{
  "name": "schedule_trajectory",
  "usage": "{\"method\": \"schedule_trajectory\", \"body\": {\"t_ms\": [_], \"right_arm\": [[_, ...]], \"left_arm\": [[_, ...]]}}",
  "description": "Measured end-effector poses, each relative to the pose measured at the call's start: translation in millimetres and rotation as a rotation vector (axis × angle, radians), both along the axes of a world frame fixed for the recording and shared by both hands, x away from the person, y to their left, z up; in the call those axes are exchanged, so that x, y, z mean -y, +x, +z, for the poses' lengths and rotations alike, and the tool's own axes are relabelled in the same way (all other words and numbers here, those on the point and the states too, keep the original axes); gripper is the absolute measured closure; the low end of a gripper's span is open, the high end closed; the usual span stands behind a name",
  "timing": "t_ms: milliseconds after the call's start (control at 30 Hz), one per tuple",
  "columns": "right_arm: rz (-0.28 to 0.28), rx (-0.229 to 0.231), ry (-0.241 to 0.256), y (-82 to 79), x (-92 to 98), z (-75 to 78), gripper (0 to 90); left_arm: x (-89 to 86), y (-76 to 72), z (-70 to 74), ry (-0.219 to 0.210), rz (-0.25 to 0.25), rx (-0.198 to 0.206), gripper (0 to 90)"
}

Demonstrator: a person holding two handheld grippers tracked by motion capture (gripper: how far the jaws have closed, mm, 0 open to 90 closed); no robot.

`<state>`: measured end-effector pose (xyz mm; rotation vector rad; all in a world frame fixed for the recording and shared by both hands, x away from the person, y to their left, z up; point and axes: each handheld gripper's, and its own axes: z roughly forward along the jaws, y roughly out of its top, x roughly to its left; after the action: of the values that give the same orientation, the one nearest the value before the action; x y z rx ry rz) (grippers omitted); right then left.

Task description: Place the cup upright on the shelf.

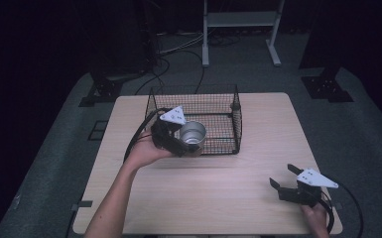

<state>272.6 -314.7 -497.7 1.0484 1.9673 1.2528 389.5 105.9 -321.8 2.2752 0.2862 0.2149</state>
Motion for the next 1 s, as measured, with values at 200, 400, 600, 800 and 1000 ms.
{"method": "schedule_trajectory", "body": {"t_ms": [200, 400, 600, 800, 1000], "right_arm": [[0.003, 0.000, 0.008, 0.2, 0.5, 0.1, 13.4], [0.004, 0.000, 0.011, 0.2, 0.6, 0.1, 13.3], [0.005, 0.001, 0.013, 0.2, 0.8, 0.1, 13.4], [0.006, 0.001, 0.013, 0.3, 0.9, 0.1, 13.3], [0.007, 0.001, 0.016, 0.4, 1.1, 0.1, 13.3]], "left_arm": [[5.9, 9.0, 6.7, 0.023, 0.006, 0.005, 17.9], [11.6, 18.0, 16.4, 0.032, 0.004, 0.015, 17.9], [20.0, 29.4, 24.3, 0.055, 0.011, 0.019, 17.9], [25.6, 39.5, 30.4, 0.059, 0.019, 0.021, 17.9], [28.6, 47.6, 37.5, 0.065, 0.034, 0.025, 17.9]]}}
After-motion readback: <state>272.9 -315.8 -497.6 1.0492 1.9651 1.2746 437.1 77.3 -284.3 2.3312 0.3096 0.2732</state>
